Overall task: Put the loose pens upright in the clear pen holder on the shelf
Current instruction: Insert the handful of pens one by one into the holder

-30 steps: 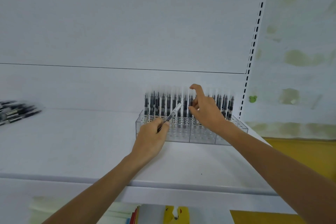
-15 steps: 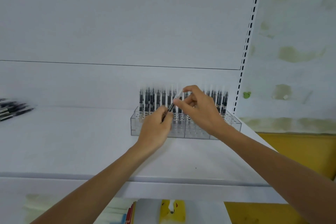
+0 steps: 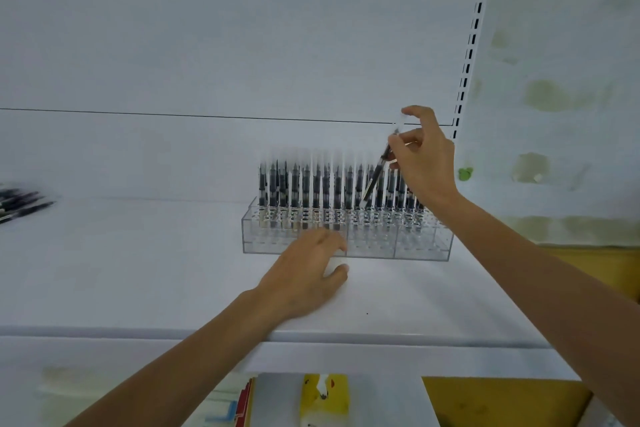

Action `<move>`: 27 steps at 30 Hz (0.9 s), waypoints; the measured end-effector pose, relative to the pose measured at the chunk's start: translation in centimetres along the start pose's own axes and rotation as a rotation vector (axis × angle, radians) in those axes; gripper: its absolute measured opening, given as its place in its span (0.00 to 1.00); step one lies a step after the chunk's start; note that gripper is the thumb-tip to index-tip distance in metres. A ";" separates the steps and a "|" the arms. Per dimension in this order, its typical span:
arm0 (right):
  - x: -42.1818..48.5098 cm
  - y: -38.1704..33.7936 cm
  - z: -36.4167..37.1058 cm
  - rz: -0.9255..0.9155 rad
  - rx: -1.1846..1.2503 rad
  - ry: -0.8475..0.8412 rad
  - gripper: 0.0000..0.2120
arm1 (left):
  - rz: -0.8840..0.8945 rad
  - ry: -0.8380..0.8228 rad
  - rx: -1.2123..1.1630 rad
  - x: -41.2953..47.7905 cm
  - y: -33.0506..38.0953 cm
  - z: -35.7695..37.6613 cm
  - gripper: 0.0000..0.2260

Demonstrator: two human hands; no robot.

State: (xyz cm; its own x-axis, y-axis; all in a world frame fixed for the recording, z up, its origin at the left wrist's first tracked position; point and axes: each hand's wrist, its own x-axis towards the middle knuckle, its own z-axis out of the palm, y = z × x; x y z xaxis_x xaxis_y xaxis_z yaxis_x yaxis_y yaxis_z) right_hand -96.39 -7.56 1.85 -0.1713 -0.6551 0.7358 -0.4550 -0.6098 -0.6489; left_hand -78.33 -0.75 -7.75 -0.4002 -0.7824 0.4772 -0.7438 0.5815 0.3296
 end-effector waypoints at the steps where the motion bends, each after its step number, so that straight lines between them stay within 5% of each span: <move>1: 0.1 0.2 0.1 -0.038 -0.037 0.002 0.17 | 0.004 -0.015 -0.003 0.0 0.0 0.1 0.13; 11: -0.2 1.1 1.4 -0.254 -0.194 -0.092 0.17 | -0.020 -0.149 0.029 0.2 -0.2 0.3 0.11; 22: -2.0 3.0 2.3 -0.232 -0.404 -0.338 0.20 | -0.016 -0.152 0.038 0.2 -0.5 0.6 0.12; 27: -2.4 2.5 2.1 -0.217 -0.511 -0.286 0.23 | 0.004 -0.122 0.047 0.2 -0.6 0.5 0.11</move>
State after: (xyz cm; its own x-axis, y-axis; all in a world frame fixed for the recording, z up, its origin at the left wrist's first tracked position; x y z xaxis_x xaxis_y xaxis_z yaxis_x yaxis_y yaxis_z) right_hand -95.28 -8.44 -1.89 0.1804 -0.6770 0.7135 -0.8257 -0.4984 -0.2641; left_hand -78.24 -1.34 -8.21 -0.4631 -0.8032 0.3746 -0.7655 0.5755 0.2877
